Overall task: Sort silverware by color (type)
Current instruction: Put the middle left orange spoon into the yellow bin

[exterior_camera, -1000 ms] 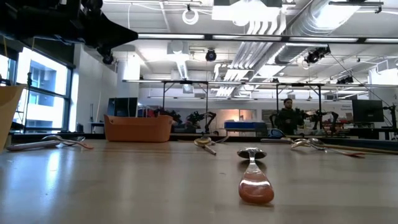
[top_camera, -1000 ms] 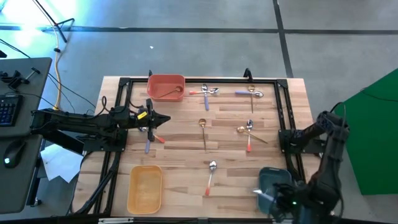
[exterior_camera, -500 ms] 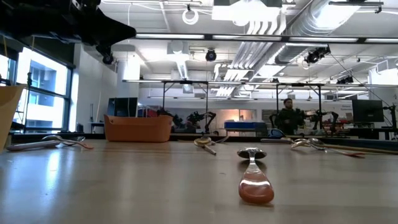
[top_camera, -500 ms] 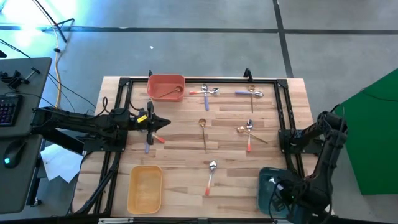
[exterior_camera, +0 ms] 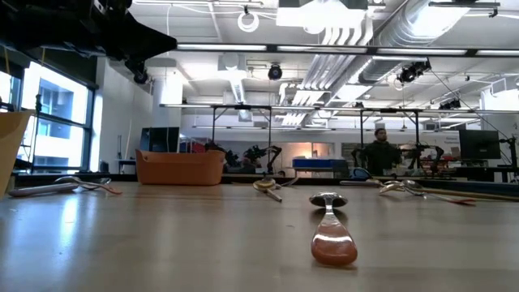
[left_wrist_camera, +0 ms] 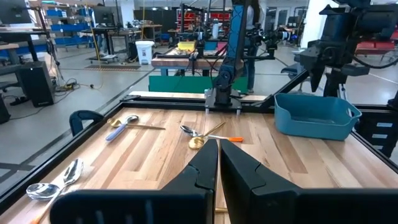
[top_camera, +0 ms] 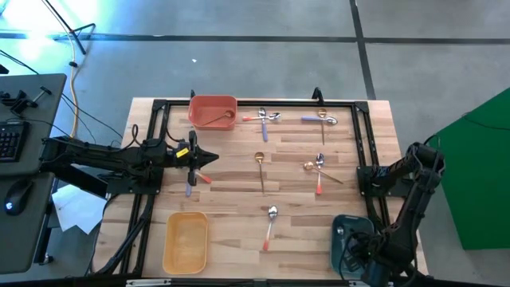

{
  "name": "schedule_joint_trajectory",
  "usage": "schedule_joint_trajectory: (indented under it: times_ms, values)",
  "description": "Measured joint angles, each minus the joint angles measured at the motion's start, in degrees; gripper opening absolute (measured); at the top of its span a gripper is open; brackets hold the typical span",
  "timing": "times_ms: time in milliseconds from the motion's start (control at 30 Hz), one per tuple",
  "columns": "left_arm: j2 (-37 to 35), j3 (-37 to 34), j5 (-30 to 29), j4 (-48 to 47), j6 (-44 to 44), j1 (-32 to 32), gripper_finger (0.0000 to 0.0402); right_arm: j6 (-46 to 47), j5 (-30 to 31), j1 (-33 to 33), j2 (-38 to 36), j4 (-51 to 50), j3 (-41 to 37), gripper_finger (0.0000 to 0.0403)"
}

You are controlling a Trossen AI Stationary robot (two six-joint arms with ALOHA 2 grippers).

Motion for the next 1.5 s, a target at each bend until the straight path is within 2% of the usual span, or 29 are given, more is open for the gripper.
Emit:
schedule_joint_trajectory:
  times_ms: [167, 300, 400, 467, 567, 667, 733, 833, 1000, 1133, 1233, 1333, 1500]
  values:
    - [0.0, 0.0, -0.1, -0.33, 0.2, 0.02, 0.0007, -5.35, 1.99, -1.31, 0.0, -1.83, 2.94, 0.0154]
    - [0.0, 0.0, 0.09, -1.19, 1.72, 0.05, 0.0007, -16.65, 7.92, -5.27, -0.89, -9.29, 3.33, 0.0104]
    - [0.0, 0.1, 0.11, -2.34, 2.61, 0.21, 0.0007, -27.57, 9.0, -10.67, -4.29, -12.44, 1.45, 0.0045]
    - [0.04, 0.97, 0.26, -4.94, 2.67, 0.94, 0.0007, -36.6, 13.29, -14.97, -7.34, -12.28, -0.26, 0.0012]
    - [0.37, 2.17, 0.24, -8.07, 2.71, 2.4, 0.0002, -51.16, 20.04, -22.55, -13.45, -7.64, -4.3, 0.0013]
    - [0.86, 2.21, 0.56, -8.92, 2.69, 3.98, 0.0001, -67.16, 22.97, -31.61, -19.96, 2.38, -10.9, 0.0005]
    - [1.15, 2.21, 1.8, -9.22, 2.06, 5.28, 0.0001, -78.59, 22.6, -37.67, -24.1, 11.78, -16.47, 0.0003]
    - [1.15, 2.21, 3.66, -10.18, 1.23, 7.49, 0.0001, -94.69, 17.97, -46.74, -29.0, 26.94, -24.4, 0.0002]
    - [1.14, 2.49, 4.17, -11.45, 0.48, 12.15, 0.0, -112.51, 10.58, -59.64, -32.82, 47.83, -33.76, 0.0001]
    - [1.14, 3.32, 4.15, -13.0, -0.99, 16.32, 0.0, -119.4, 6.88, -66.76, -31.54, 58.53, -37.0, 0.0]
    - [1.16, 3.32, 4.18, -13.16, 2.67, 19.08, 0.0, -122.29, 6.26, -70.21, -29.12, 62.59, -37.39, 0.0]
    - [1.26, 3.31, 4.17, -13.24, 5.46, 22.07, 0.0, -123.43, 5.79, -73.28, -26.36, 66.59, -37.39, 0.0]
    - [2.95, 3.32, 4.14, -14.68, 3.83, 27.31, 0.0, -124.48, 3.39, -77.84, -22.23, 71.72, -36.91, 0.0]
